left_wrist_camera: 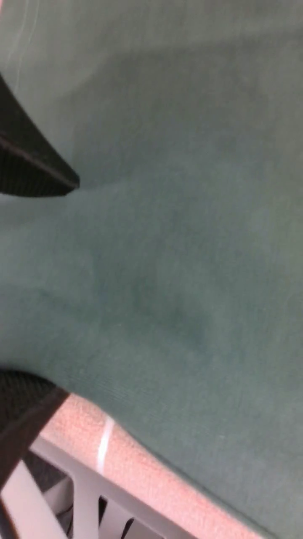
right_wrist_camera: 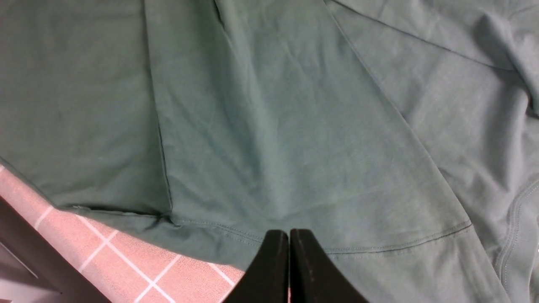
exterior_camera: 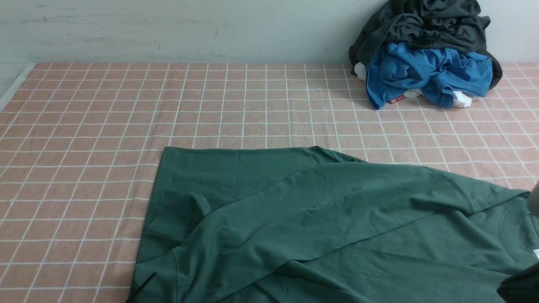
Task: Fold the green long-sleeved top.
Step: Use both arms simultaneously to clamp the lower edge of the clothing fabric
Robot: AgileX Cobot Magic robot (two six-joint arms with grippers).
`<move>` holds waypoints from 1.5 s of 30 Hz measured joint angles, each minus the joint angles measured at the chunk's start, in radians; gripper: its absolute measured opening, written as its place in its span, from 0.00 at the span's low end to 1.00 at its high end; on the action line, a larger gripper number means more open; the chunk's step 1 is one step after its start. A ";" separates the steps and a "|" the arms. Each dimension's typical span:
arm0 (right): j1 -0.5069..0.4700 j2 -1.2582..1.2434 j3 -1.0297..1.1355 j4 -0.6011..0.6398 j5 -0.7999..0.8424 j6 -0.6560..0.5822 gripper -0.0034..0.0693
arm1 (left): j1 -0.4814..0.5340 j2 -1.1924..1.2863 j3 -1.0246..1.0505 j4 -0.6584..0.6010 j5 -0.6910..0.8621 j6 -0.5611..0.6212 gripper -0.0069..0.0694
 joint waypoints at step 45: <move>0.000 0.163 0.457 -0.225 -0.317 -0.426 0.93 | 0.168 -0.167 -0.001 -0.067 0.091 0.054 0.10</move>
